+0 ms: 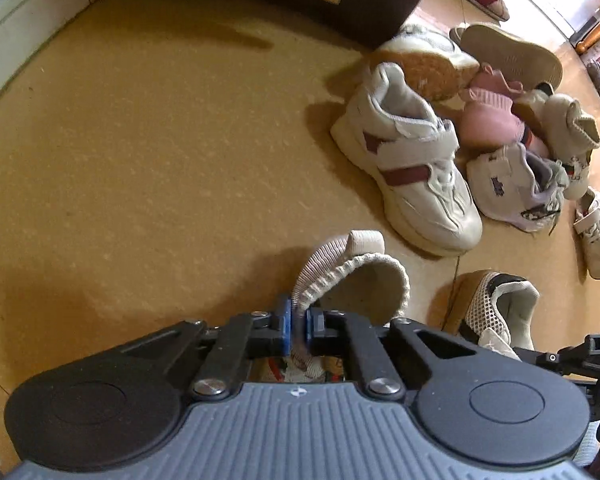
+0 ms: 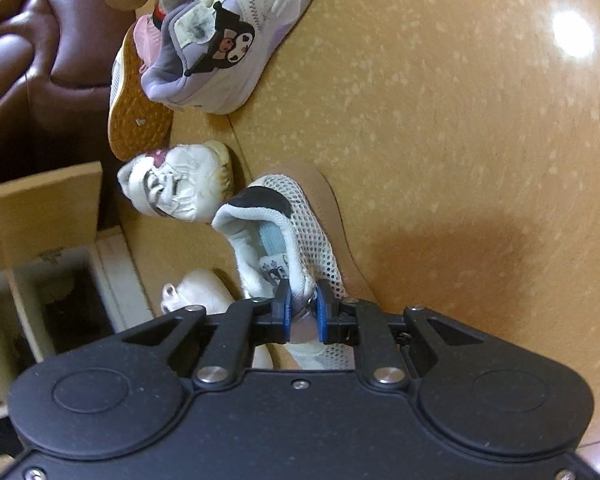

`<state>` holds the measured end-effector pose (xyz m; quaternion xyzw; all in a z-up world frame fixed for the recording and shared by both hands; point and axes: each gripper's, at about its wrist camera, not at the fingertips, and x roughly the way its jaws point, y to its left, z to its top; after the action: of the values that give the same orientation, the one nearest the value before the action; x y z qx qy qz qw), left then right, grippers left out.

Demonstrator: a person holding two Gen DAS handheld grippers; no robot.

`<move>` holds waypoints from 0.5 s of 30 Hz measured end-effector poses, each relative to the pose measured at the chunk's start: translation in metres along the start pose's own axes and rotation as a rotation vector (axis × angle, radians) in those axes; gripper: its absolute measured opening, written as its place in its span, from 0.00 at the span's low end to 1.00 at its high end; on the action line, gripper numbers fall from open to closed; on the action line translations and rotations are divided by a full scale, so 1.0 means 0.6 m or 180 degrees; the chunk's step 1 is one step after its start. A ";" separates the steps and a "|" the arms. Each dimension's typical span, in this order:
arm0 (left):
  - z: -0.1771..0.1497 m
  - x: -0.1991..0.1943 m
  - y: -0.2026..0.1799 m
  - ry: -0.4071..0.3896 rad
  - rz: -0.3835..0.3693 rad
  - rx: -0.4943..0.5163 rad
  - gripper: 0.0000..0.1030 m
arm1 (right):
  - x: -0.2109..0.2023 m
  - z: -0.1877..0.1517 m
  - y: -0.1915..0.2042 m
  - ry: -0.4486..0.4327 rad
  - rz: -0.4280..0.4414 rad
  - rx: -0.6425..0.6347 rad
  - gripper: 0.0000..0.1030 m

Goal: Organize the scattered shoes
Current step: 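Carry both shoes to the cabinet base and open both grippers to release them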

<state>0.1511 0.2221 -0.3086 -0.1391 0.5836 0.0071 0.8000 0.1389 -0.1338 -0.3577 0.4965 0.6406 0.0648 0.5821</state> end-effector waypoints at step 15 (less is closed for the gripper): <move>0.116 -0.018 0.199 0.0051 0.0679 0.0041 0.06 | 0.162 -0.067 0.169 0.0391 0.0147 -0.0339 0.13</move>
<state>0.1916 0.3546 -0.3047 -0.0710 0.6015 0.0873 0.7909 0.1799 0.0057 -0.3440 0.4747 0.6592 0.1425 0.5656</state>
